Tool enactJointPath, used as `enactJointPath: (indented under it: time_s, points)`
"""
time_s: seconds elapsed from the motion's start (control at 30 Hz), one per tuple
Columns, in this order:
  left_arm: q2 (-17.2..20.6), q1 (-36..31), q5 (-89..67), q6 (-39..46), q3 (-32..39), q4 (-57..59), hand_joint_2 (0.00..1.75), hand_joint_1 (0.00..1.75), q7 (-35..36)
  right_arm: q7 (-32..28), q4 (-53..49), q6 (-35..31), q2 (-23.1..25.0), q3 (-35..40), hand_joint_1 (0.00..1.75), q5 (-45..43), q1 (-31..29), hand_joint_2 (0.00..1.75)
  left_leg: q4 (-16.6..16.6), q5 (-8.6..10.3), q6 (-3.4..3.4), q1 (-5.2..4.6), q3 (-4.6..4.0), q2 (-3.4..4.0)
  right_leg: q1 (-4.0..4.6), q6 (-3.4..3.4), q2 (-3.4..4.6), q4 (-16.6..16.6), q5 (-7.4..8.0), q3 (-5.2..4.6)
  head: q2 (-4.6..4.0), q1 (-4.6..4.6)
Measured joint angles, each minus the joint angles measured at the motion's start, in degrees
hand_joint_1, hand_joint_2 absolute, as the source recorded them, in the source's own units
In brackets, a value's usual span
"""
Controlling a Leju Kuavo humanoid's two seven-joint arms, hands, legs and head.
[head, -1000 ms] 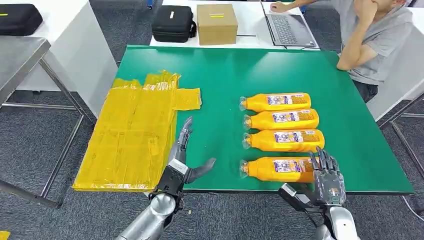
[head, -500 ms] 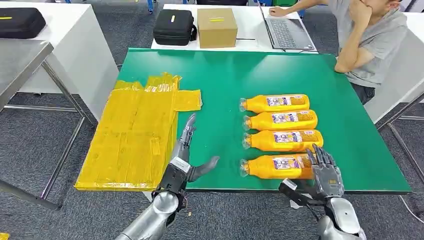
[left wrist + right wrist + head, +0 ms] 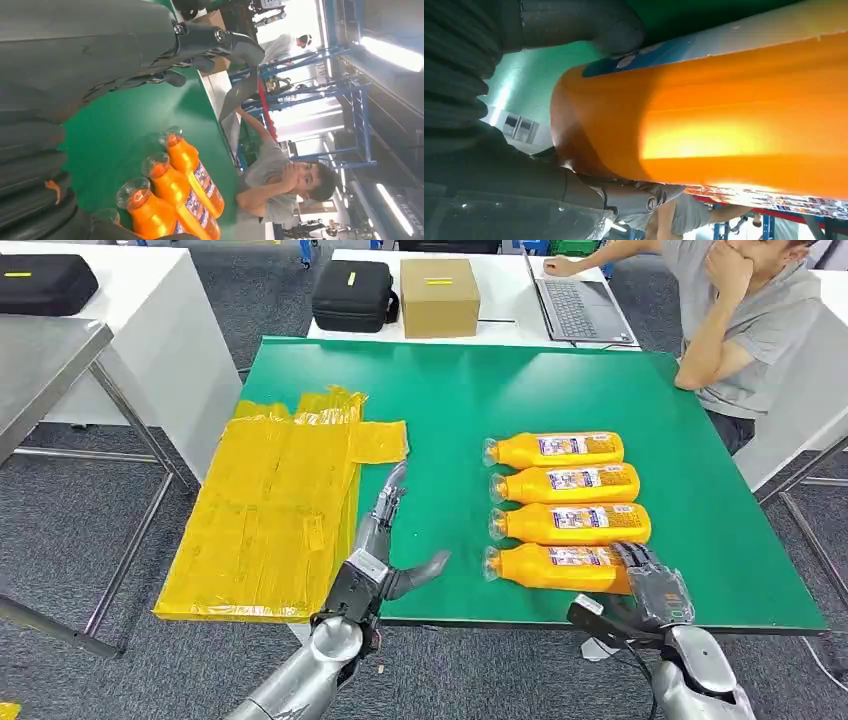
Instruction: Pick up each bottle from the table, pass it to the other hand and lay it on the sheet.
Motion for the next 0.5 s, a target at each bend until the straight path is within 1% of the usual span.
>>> enactJointPath:
  time_s: [0.17, 0.2, 0.23, 0.27, 0.37, 0.5]
  points:
    - [0.0, -0.01, -0.24, 0.0, -0.04, 0.02, 1.75, 0.0, 0.0, -2.45, 0.13, 0.37, -0.15, 0.02, 1.75, -2.23, -0.08, 1.75, 0.0, -0.09, -0.02, -0.01, -0.04, 0.0, 0.0, 0.06, 0.0, -0.02, -0.03, 0.0, 0.0, 0.0]
    - [0.0, -0.01, -0.35, 0.0, -0.02, 0.02, 1.75, 0.0, 0.0, -3.66, 0.13, 0.4, -0.15, 0.0, 1.75, -3.55, -0.06, 1.75, 0.0, -0.11, -0.03, -0.01, -0.07, 0.0, -0.01, 0.11, 0.0, -0.02, 0.0, 0.0, 0.0, 0.02]
    - [0.0, -0.01, -0.57, 0.09, -0.02, 0.0, 1.75, 0.0, 0.0, -5.39, 0.13, 0.44, -0.09, -0.09, 1.75, -5.59, -0.03, 1.75, 0.01, -0.11, -0.05, -0.01, -0.14, 0.0, -0.01, 0.14, 0.01, -0.01, 0.02, 0.34, -0.02, 0.0]
    - [0.0, 0.01, -0.77, 0.13, -0.02, 0.02, 1.75, 0.0, 0.0, -7.27, 0.13, 0.5, 0.09, -0.26, 1.75, -7.51, 0.1, 1.75, 0.01, -0.09, -0.05, -0.01, -0.24, 0.04, -0.01, 0.17, 0.02, -0.01, 0.1, 0.42, 0.0, -0.02]
    - [0.0, 0.04, -0.98, 0.83, -0.02, 0.02, 1.75, 0.0, 0.0, -11.03, 0.13, 0.05, 0.63, -0.81, 1.75, -11.47, 0.54, 1.75, 0.02, -0.1, -0.06, 0.01, -0.28, 0.18, 0.01, 0.19, 0.07, 0.0, 0.15, 0.36, 0.0, -0.02]
    - [0.0, 0.04, -1.03, 2.01, 0.02, 0.0, 1.75, 0.0, 0.0, -15.39, 0.13, -2.58, 1.84, -1.4, 1.75, -16.38, 0.97, 1.75, 0.0, -0.12, -0.09, 0.09, -0.45, 0.21, 0.1, 0.15, 0.09, 0.02, 0.12, 0.18, 0.0, -0.04]
